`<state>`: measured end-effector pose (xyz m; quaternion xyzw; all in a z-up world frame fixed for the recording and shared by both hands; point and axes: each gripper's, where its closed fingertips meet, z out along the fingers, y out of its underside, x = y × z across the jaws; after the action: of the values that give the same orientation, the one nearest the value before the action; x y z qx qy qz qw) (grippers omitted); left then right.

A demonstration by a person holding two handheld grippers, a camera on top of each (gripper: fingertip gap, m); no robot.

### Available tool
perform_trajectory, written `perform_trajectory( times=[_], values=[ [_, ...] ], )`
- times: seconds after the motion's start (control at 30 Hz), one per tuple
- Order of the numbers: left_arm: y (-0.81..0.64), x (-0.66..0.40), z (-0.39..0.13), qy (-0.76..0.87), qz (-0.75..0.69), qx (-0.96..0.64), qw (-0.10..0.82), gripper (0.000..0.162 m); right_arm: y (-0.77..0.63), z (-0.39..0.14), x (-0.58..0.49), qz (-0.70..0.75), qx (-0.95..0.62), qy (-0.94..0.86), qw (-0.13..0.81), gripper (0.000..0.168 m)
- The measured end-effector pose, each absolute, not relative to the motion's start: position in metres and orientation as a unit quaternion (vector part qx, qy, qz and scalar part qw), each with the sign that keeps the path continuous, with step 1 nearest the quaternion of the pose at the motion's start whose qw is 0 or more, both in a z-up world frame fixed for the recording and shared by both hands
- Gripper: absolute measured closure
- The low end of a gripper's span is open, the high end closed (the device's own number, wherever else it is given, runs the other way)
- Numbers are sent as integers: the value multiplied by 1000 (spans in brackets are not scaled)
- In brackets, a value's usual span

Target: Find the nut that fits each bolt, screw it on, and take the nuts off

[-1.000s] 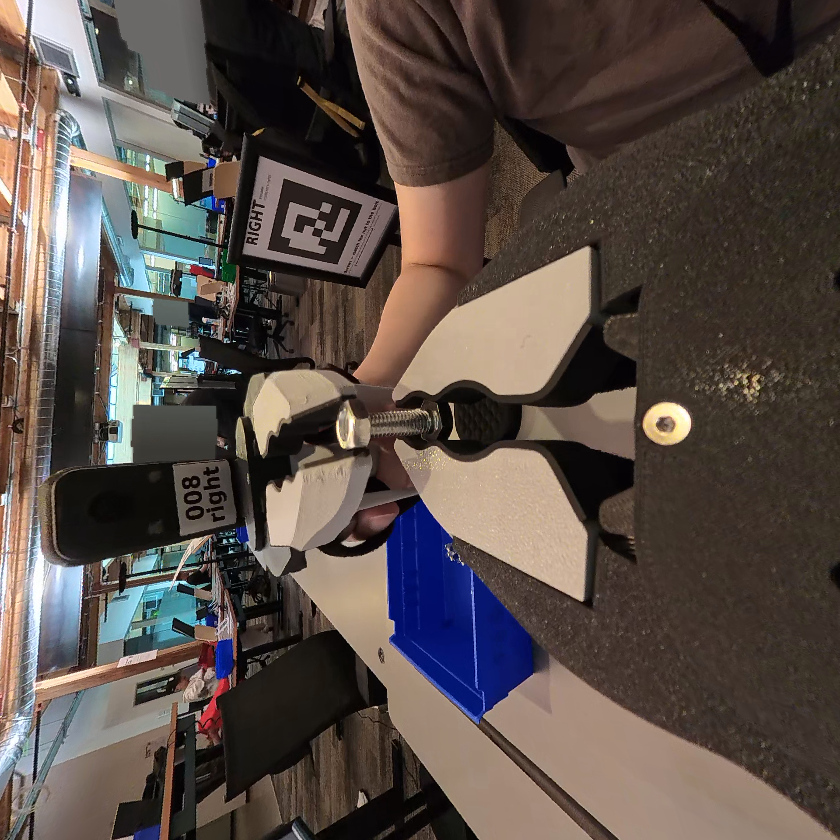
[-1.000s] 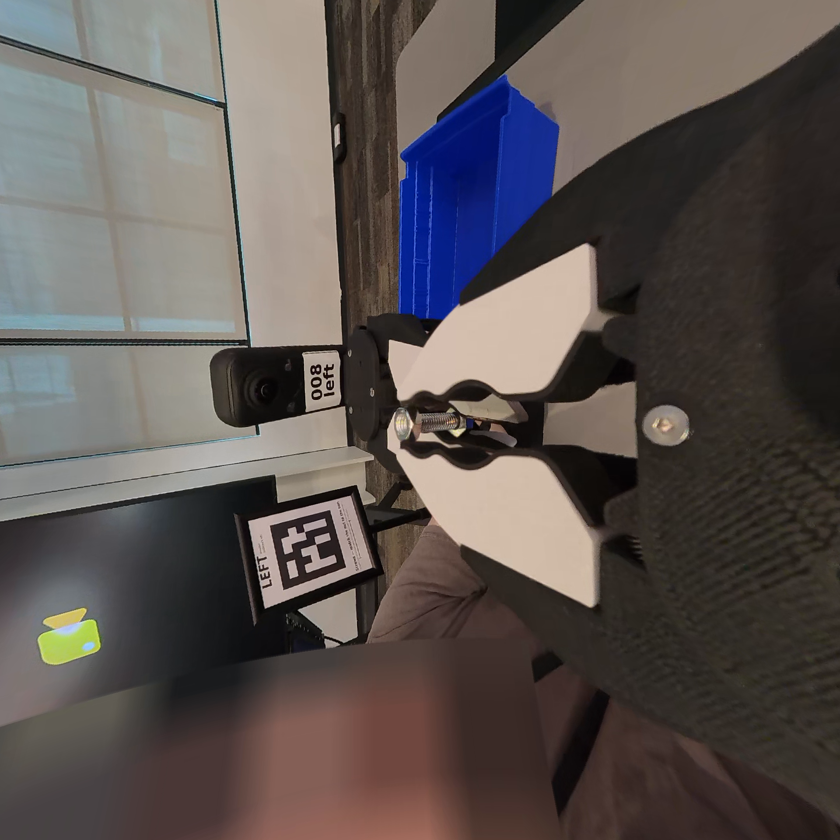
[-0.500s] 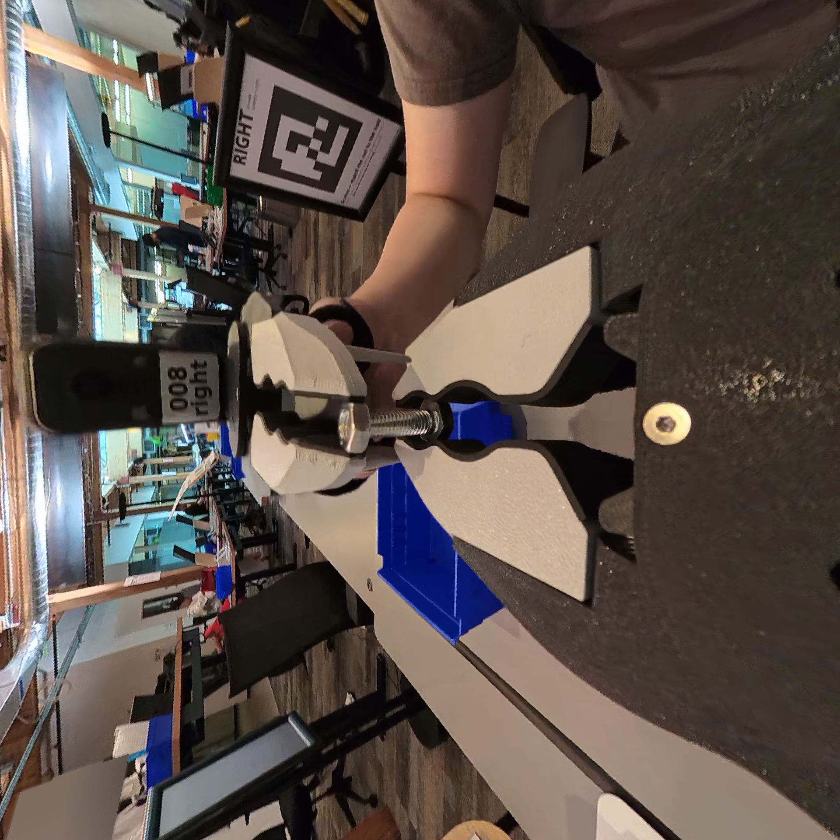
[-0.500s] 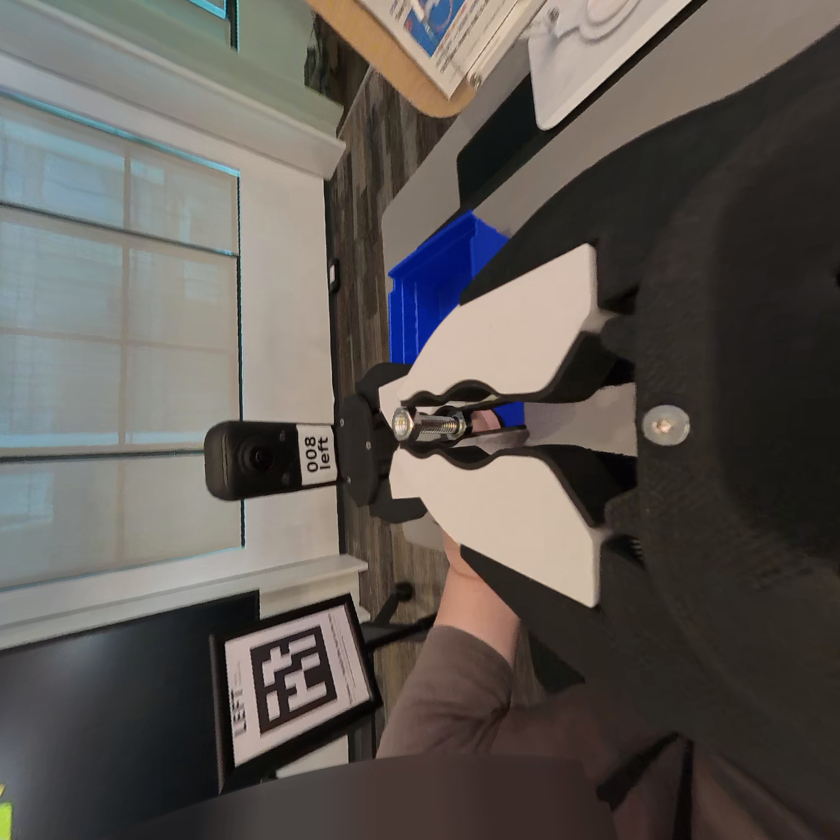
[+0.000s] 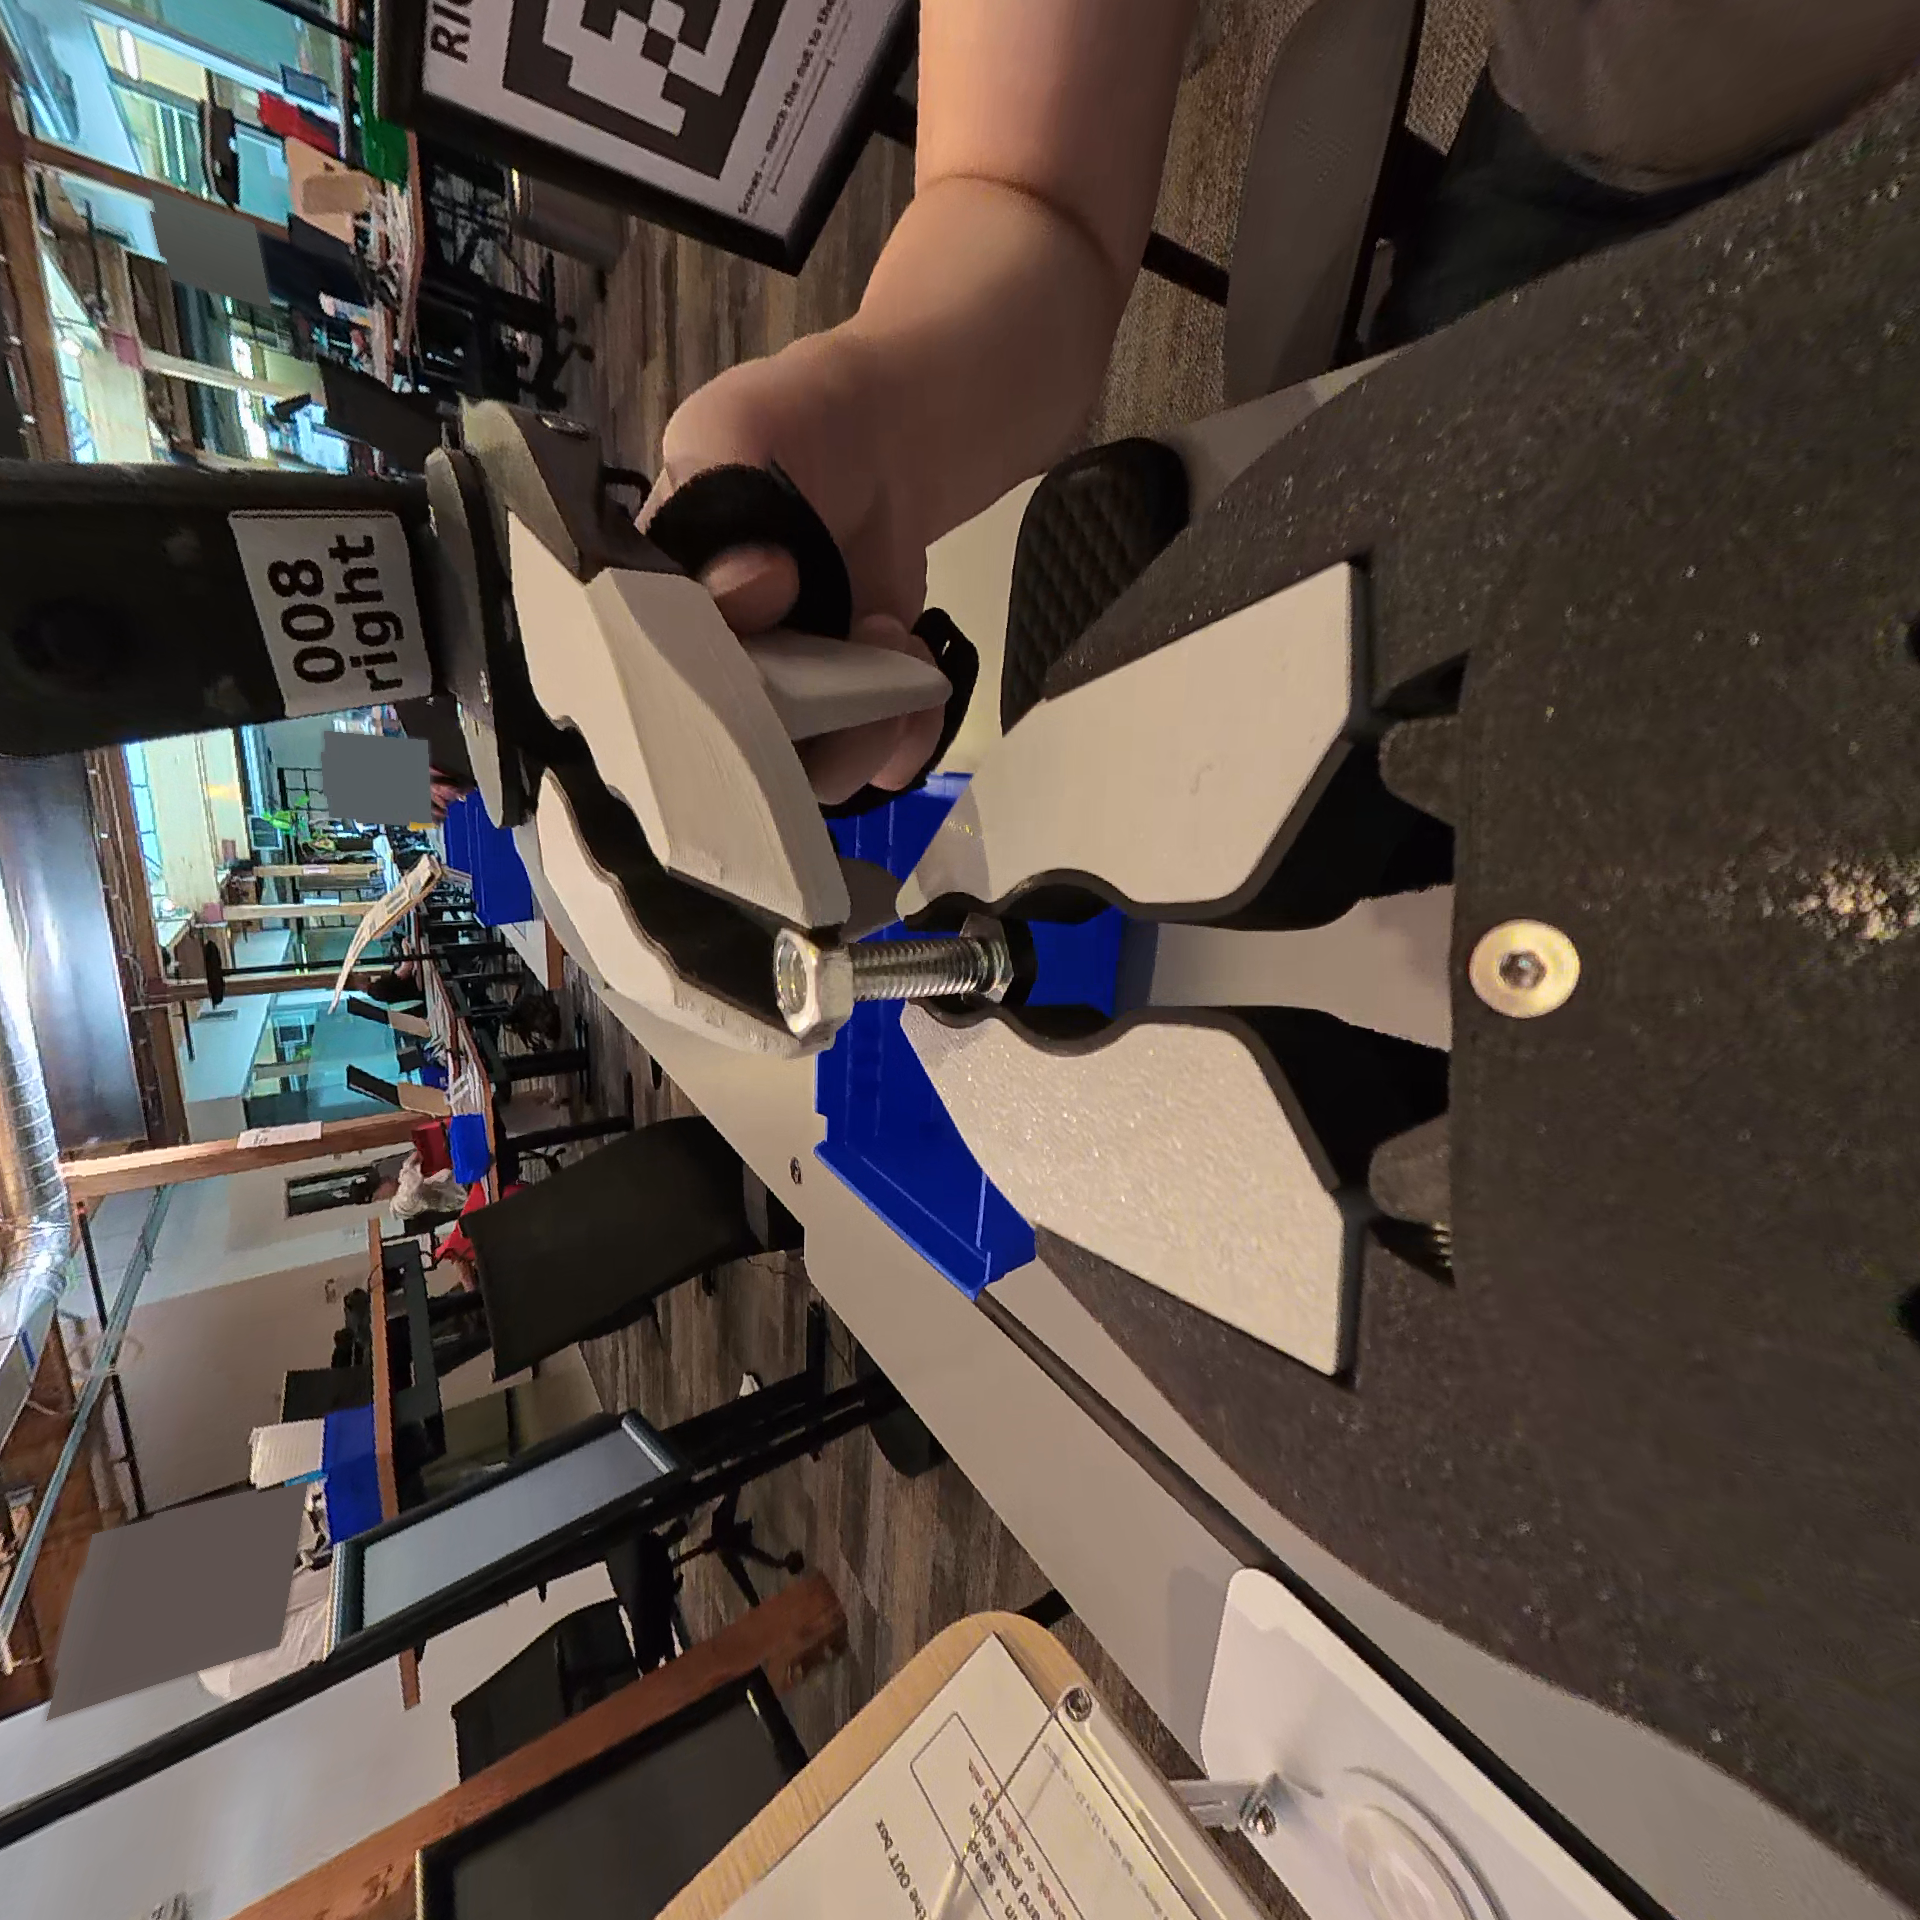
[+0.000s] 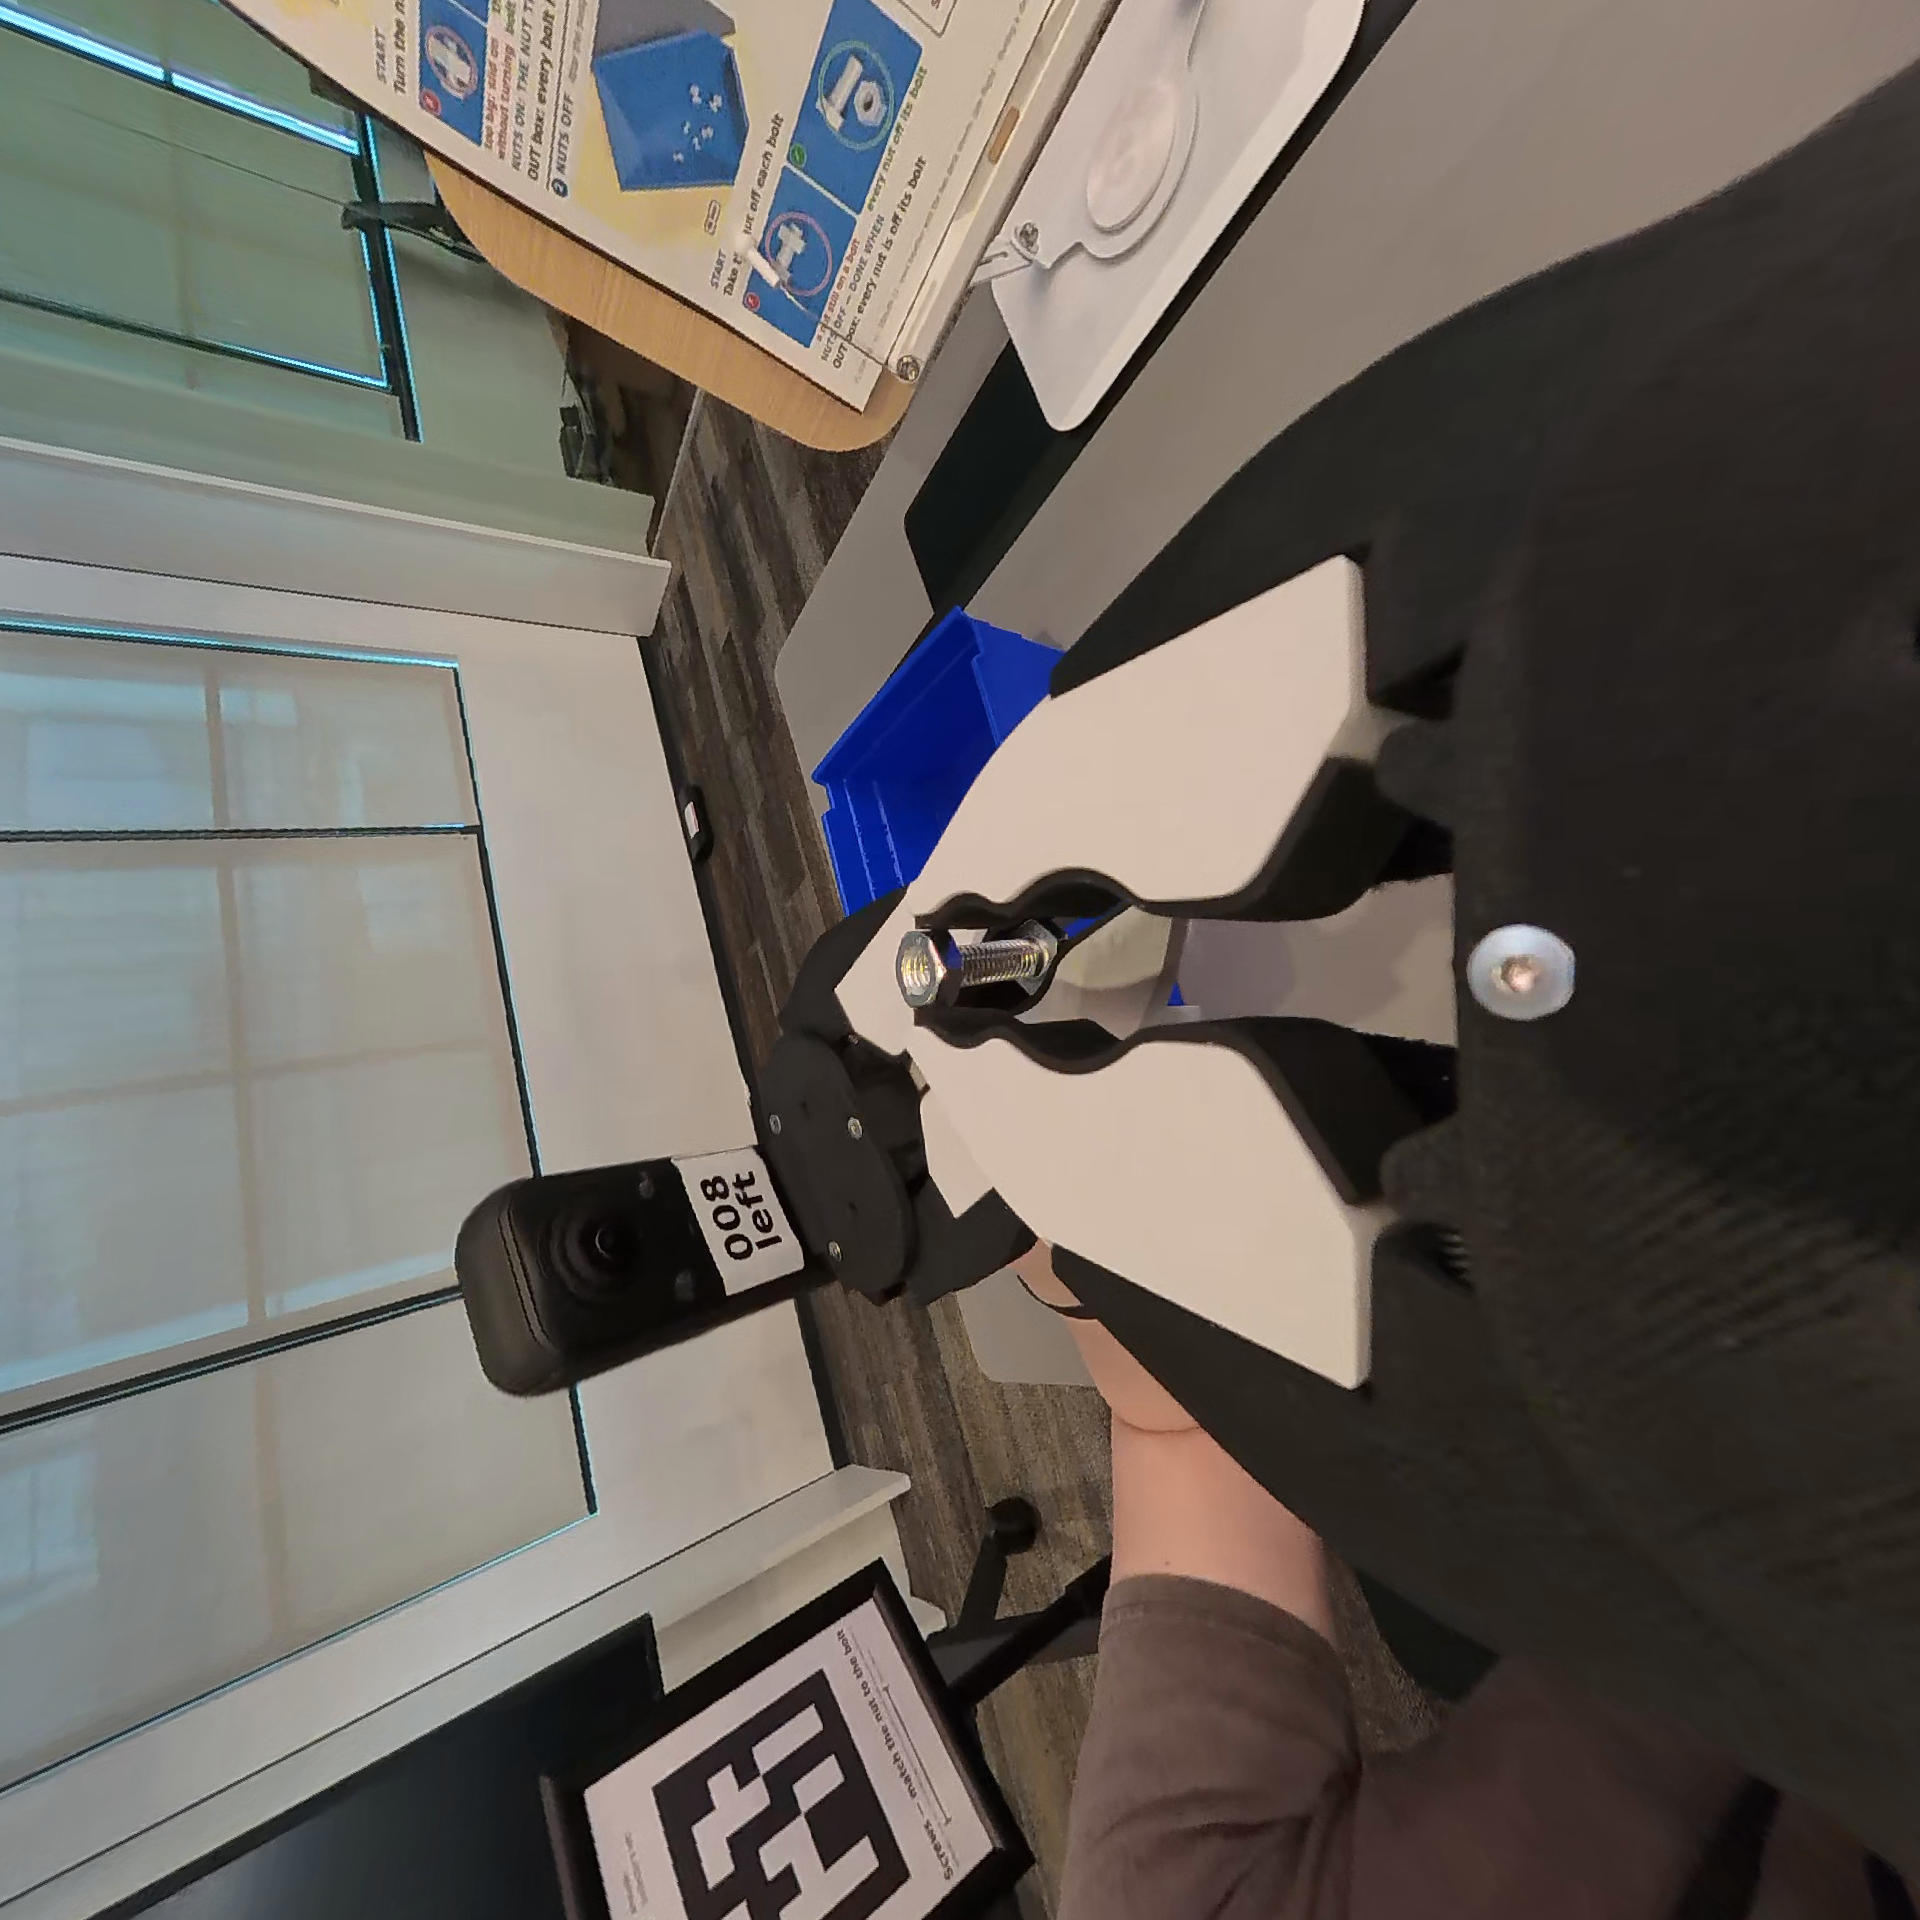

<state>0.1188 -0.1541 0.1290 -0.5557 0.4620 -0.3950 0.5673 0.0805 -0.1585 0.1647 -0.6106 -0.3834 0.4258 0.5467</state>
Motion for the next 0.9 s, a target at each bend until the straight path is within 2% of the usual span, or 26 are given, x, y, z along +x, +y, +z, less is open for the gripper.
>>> perform_trajectory(
  times=[0.5,0.77,0.9],
  values=[
    [-157,119,130,461,-414,-551,559,152,-160,166,80,419,-604,-387,557,152],
    [-167,121,134,471,-445,-535,541,152,-168,171,82,425,-580,-413,559,131],
    [-186,123,139,488,-504,-502,505,152,-183,180,88,455,-523,-482,536,132]
  ],
)
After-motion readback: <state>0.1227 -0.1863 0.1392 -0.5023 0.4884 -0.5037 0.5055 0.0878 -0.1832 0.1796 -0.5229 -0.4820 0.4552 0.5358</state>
